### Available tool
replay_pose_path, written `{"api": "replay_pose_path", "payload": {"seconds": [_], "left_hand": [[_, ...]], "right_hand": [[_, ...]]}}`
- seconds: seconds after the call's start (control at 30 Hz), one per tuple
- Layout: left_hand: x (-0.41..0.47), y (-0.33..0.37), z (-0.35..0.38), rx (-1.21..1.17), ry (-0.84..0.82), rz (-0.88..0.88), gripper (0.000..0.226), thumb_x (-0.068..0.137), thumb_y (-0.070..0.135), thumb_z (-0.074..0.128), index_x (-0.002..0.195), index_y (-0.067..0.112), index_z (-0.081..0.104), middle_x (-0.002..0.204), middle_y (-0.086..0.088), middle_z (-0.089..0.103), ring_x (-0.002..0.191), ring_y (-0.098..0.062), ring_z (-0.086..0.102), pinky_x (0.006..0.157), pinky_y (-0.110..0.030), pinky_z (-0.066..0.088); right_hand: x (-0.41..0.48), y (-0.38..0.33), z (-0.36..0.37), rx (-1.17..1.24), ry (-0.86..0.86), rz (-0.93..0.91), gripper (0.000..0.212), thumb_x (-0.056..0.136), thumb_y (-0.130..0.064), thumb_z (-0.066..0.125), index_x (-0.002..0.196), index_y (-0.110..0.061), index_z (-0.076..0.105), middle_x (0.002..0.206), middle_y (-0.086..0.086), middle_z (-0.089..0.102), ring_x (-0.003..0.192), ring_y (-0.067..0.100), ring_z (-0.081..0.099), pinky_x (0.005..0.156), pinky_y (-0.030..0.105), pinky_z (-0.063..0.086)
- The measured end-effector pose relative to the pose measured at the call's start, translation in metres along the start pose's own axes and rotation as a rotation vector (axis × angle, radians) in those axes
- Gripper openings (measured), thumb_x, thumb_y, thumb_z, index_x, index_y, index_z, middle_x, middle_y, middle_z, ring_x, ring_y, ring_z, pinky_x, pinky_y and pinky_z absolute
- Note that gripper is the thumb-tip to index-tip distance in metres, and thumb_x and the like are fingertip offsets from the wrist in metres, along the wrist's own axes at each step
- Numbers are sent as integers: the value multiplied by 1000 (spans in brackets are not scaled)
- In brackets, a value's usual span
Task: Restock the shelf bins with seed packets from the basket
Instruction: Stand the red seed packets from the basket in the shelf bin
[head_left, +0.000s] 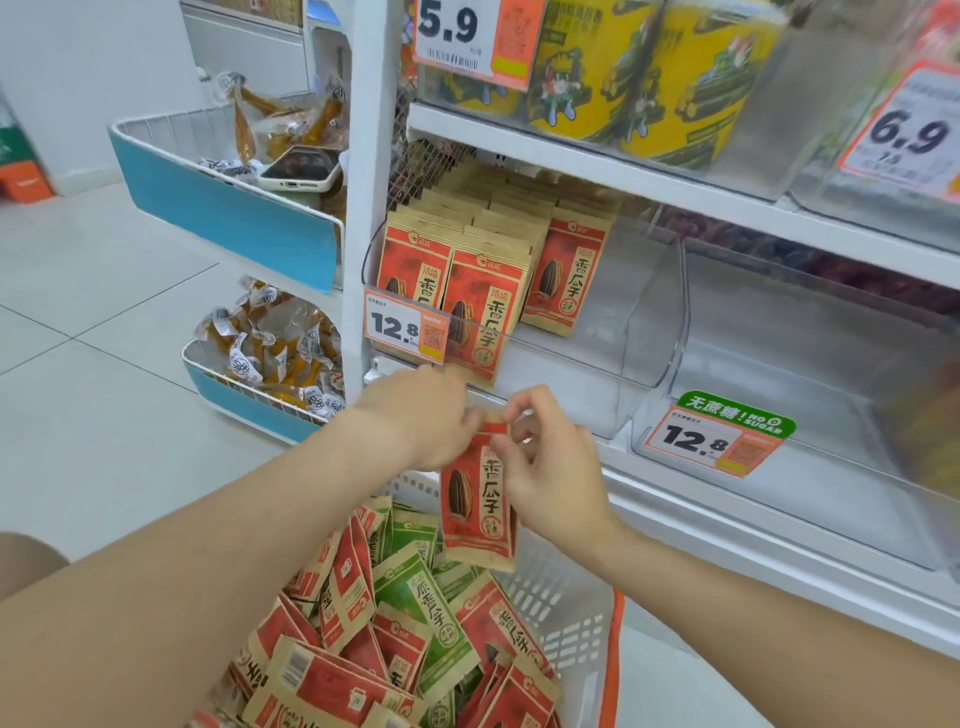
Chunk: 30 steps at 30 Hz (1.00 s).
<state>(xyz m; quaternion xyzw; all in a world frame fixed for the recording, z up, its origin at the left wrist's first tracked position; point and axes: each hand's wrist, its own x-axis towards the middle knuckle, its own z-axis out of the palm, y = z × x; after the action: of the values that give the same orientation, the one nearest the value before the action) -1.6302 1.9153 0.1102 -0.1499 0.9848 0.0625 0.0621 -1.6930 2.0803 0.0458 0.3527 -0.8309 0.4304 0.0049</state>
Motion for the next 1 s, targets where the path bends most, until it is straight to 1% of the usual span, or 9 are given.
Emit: {"api": "replay_pose_path", "payload": {"seconds": [0.17, 0.3, 0.4, 0.5, 0.6, 0.73, 0.83, 0.9, 1.0], "left_hand": [[4, 4, -6, -454, 404, 47, 73, 109, 63, 16, 70, 17, 58, 65, -1, 62, 65, -25, 62, 67, -40, 53], [5, 17, -12, -702, 542, 123, 73, 112, 55, 20, 65, 18, 61, 58, 2, 64, 59, -14, 64, 67, -42, 55], [7, 21, -17, -803, 693, 65, 69, 112, 58, 22, 65, 23, 59, 60, 6, 65, 62, -11, 65, 66, -42, 55], [12, 22, -24, -802, 761, 35, 70, 112, 60, 19, 69, 22, 61, 64, 6, 66, 64, -12, 65, 65, -44, 55], [19, 26, -29, -750, 793, 48, 63, 112, 59, 16, 82, 25, 60, 72, 8, 64, 69, -15, 63, 67, -47, 53], [31, 31, -30, -557, 894, 106, 18, 108, 23, 44, 98, 22, 59, 97, 5, 60, 92, -22, 57, 82, -49, 49], [39, 33, -21, -348, 842, 103, 14, 92, 16, 60, 106, 18, 62, 111, -2, 56, 102, -27, 50, 87, -47, 46], [41, 34, -15, -262, 794, 91, 15, 91, 20, 63, 106, 19, 63, 111, -2, 53, 100, -27, 47, 85, -45, 45], [44, 30, -7, -163, 744, 119, 15, 95, 27, 59, 104, 19, 67, 110, -2, 53, 98, -27, 48, 83, -46, 47]], "right_hand": [[29, -37, -36, 221, 286, -40, 29, 97, -2, 65, 101, -26, 50, 85, -3, 67, 75, 19, 67, 69, 47, 55], [44, -59, -56, 480, 346, 31, 31, 98, -5, 69, 117, -21, 50, 91, 8, 77, 82, 23, 76, 74, 41, 63], [52, -68, -71, 523, 171, 180, 30, 99, -20, 71, 126, -19, 57, 87, 9, 80, 81, 25, 79, 77, 48, 65], [60, -69, -85, 429, -1, 123, 11, 102, -23, 68, 111, -17, 69, 86, 5, 80, 78, 23, 79, 73, 49, 65], [66, -65, -91, 266, 222, -110, 8, 102, -25, 69, 109, -22, 68, 92, -7, 80, 84, 12, 77, 76, 41, 61], [81, -54, -95, -27, 488, -243, 12, 106, -32, 60, 116, -26, 58, 97, -13, 75, 84, 17, 72, 71, 44, 56], [98, -40, -94, -286, 426, -140, 11, 107, -34, 52, 115, -26, 49, 89, -1, 72, 78, 38, 64, 67, 48, 53], [105, -37, -87, -414, 347, 41, 14, 107, -28, 52, 117, -20, 47, 87, 9, 64, 78, 40, 55, 66, 45, 46], [120, -34, -76, -393, 258, 278, 21, 99, -12, 56, 117, -9, 45, 100, 21, 63, 98, 48, 61, 74, 47, 46]]}}
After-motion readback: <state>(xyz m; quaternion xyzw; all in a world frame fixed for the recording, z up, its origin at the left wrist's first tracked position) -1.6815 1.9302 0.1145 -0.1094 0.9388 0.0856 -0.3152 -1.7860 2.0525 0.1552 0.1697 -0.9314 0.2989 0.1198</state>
